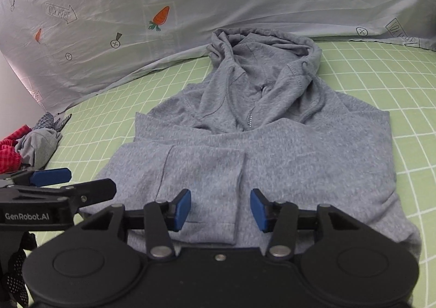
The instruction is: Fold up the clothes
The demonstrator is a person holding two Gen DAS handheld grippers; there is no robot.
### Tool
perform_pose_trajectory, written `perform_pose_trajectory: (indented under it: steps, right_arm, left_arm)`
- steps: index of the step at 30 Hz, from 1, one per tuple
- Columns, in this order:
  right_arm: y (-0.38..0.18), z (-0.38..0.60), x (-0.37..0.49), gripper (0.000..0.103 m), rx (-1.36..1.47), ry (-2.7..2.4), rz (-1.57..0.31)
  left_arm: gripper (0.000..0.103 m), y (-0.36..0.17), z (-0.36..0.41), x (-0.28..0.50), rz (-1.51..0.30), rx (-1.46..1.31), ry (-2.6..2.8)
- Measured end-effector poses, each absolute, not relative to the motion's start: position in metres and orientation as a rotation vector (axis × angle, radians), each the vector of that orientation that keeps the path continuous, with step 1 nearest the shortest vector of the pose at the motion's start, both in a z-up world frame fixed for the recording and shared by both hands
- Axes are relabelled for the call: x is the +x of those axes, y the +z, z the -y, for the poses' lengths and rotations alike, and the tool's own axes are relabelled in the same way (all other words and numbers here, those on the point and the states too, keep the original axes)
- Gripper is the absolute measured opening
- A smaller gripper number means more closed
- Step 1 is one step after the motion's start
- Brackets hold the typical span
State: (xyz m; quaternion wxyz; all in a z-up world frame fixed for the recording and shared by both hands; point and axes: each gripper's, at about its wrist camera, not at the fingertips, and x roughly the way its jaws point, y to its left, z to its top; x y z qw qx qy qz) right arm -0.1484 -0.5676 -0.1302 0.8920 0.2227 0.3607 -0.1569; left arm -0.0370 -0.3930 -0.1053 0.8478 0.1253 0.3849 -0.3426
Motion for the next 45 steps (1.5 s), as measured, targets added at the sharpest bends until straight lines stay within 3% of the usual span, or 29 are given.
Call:
perform_pose_trajectory:
  steps: [2,3,4,5,12,19,22,23,24,25,28,30,32,39,45]
  right_arm:
    - [-0.135,0.564,-0.144,0.044,0.427,-0.330,-0.749]
    - [-0.134,0.564,-0.143,0.023,0.419,-0.334,-0.743]
    - [-0.132,0.565,-0.143,0.009,0.420,-0.332,-0.740]
    - [-0.129,0.566,-0.143,0.005,0.422,-0.330,-0.736]
    - [-0.078,0.587,-0.181,0.005,0.342,-0.421,-0.599]
    - [-0.121,0.633,-0.206,0.007,0.366,-0.572,-0.776]
    - [-0.126,0.637,-0.205,0.013,0.371,-0.571,-0.787]
    - [-0.125,0.638,-0.203,0.025,0.365,-0.571,-0.786]
    - [-0.123,0.640,-0.201,0.046,0.369,-0.574,-0.783]
    - [-0.121,0.641,-0.198,0.055,0.372,-0.577,-0.780]
    - [-0.116,0.649,-0.190,0.062,0.347,-0.566,-0.762]
    - [-0.112,0.654,-0.185,0.075,0.312,-0.561,-0.749]
    - [-0.108,0.662,-0.179,0.082,0.283,-0.553,-0.734]
    - [-0.099,0.689,-0.162,0.089,0.254,-0.536,-0.705]
    - [-0.101,0.712,-0.141,0.095,0.259,-0.543,-0.655]
  left_arm:
    - [0.101,-0.108,0.387,-0.040,-0.823,0.257,-0.707]
    - [0.101,-0.108,0.385,-0.040,-0.826,0.254,-0.704]
    - [0.101,-0.109,0.383,-0.041,-0.829,0.250,-0.700]
    - [0.101,-0.107,0.382,-0.041,-0.826,0.241,-0.694]
    - [0.101,-0.092,0.388,-0.039,-0.786,0.186,-0.669]
    - [0.101,-0.119,0.419,-0.039,-0.855,0.305,-0.666]
    - [0.101,-0.126,0.426,-0.038,-0.864,0.340,-0.665]
    - [0.101,-0.127,0.427,-0.036,-0.869,0.332,-0.666]
    - [0.101,-0.128,0.428,-0.032,-0.874,0.317,-0.666]
    - [0.101,-0.128,0.429,-0.027,-0.864,0.312,-0.666]
    - [0.101,-0.129,0.432,-0.011,-0.826,0.302,-0.666]
    - [0.102,-0.130,0.434,0.000,-0.801,0.296,-0.666]
    - [0.101,-0.131,0.436,0.011,-0.776,0.289,-0.666]
    - [0.101,-0.136,0.458,0.059,-0.633,0.384,-0.664]
    - [0.101,-0.134,0.487,0.095,-0.618,0.343,-0.661]
